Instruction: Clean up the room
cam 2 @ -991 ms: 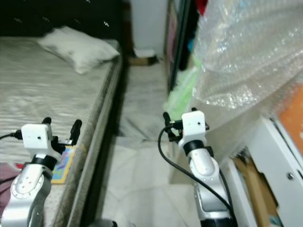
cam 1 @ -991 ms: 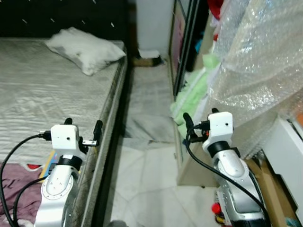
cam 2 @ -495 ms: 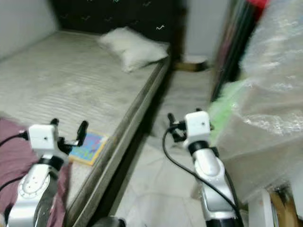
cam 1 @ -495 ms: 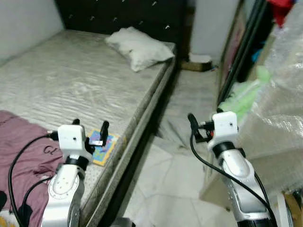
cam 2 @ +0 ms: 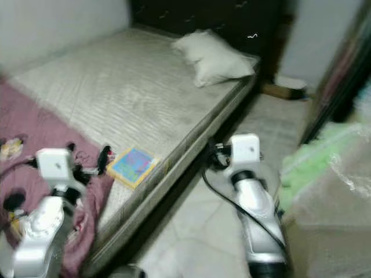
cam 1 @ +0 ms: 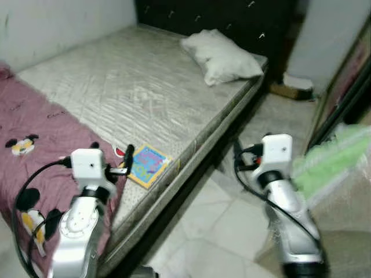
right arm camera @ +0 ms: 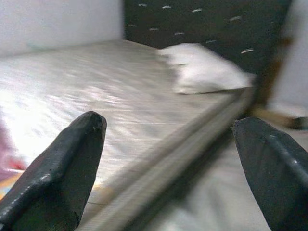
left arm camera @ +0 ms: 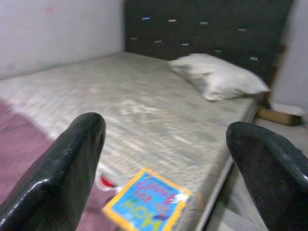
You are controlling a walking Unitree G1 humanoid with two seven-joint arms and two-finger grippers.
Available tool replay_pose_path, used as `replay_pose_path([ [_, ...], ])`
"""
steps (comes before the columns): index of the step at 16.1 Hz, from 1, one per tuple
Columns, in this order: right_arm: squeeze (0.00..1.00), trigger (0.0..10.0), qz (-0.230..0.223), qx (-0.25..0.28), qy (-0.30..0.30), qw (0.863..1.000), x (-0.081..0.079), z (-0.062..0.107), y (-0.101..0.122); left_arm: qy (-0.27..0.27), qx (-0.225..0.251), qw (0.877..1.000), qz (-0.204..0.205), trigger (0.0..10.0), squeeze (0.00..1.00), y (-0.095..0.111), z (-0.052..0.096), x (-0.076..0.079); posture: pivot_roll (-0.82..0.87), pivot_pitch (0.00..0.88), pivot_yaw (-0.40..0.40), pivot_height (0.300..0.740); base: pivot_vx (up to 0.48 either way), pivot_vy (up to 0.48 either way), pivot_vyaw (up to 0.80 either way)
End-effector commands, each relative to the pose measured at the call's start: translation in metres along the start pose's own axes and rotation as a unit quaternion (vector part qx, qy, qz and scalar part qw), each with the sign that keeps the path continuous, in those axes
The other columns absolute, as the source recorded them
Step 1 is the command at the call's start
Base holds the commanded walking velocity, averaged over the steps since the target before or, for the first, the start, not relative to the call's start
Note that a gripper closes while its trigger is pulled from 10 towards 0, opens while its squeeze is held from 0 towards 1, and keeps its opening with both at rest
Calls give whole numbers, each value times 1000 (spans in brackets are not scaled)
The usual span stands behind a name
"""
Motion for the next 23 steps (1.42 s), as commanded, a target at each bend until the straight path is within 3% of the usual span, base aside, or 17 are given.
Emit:
replay_pose_path([
  [1, 0, 10000, -28, -20, -19, 999, 7, 0, -7, -16, 9, 1000, 12, 10000, 0, 6, -4, 11, 38, 0, -34, 740, 0, 0, 794],
  [15, 0, 10000, -32, -7, -15, 999, 0, -6, -4, -30, 3, 999, 23, 10000, 0, 7, -9, 19, 31, 0, -23, 740, 0, 0, 783],
  [23, 0, 10000, -30, -7, -16, 999, 0, -7, -4, -35, 0, 999, 23, 10000, 0, 6, -10, 20, 33, 0, -22, 740, 0, 0, 433],
])
Point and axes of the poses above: a point about 5 cm out from each wrist's last joint towards the gripper, its own z axis pointing back from the gripper into the wrist, its own y axis along the axis of the wrist's last joint, x = y × z, the point moved 5 cm from there along -z, pointing out of the wrist towards the gripper, and after that the axes turned 8 degrees about -z, right-handed, at the moved point
